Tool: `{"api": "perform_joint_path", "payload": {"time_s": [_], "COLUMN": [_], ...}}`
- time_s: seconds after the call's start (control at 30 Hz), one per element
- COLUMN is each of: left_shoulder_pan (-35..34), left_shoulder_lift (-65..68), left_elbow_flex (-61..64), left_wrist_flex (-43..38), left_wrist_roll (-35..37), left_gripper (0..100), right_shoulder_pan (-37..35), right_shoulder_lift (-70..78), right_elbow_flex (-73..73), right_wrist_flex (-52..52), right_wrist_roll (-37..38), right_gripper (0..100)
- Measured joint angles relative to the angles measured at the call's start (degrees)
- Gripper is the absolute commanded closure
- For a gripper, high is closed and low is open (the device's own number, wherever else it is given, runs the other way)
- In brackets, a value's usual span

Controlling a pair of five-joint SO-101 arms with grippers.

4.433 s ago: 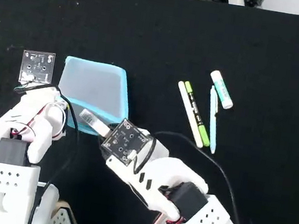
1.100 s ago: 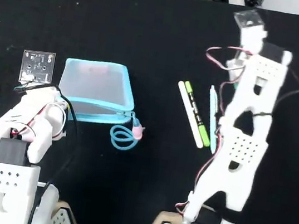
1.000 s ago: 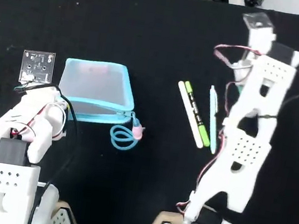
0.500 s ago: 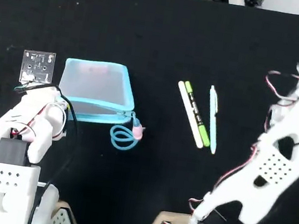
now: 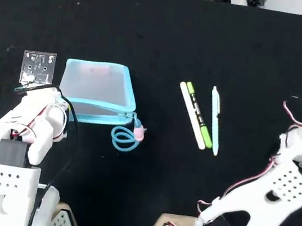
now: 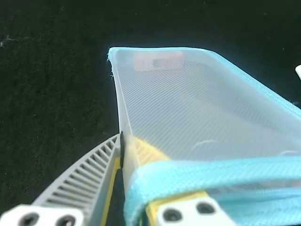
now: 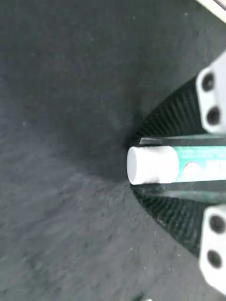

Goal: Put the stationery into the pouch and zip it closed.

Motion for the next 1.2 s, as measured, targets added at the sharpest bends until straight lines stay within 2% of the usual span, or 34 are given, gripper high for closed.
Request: {"api": "perform_joint_path", "payload": {"time_s": [0.2, 0.4, 0.5, 0.63, 0.7, 0.87, 1.1, 1.2], "left_shoulder_pan": [0.0, 0.0, 0.0, 0.0, 0.0, 0.0, 0.0, 0.0], "left_shoulder_lift": [0.0, 0.0, 0.0, 0.0, 0.0, 0.0, 0.0, 0.0], "left_elbow_flex": [0.0, 0.0, 0.0, 0.0, 0.0, 0.0, 0.0, 0.0], "left_wrist_flex": [0.0, 0.0, 0.0, 0.0, 0.0, 0.0, 0.0, 0.0], "left_wrist_roll": [0.0, 0.0, 0.0, 0.0, 0.0, 0.0, 0.0, 0.0], "left_gripper": [97, 97, 97, 97, 97, 97, 97, 97], "right_shoulder_pan": [1.23, 1.32, 1.32, 1.41, 0.7, -3.69, -4.04, -4.04], "right_shoulder_lift": [-11.08, -24.62, -30.15, -34.46, -35.6, -36.04, -36.04, -36.04], "right_elbow_flex": [19.87, 41.85, 49.23, 53.19, 53.71, 53.71, 53.63, 53.63], "right_wrist_flex": [-14.24, -31.47, -36.48, -33.49, -29.71, -24.35, -23.12, -21.45], "right_wrist_roll": [3.43, 3.96, 3.78, 3.87, 5.71, 7.03, 5.63, 7.74], "right_gripper": [98.8, 98.6, 96.2, 82.3, 78.5, 81.0, 81.1, 81.1]}}
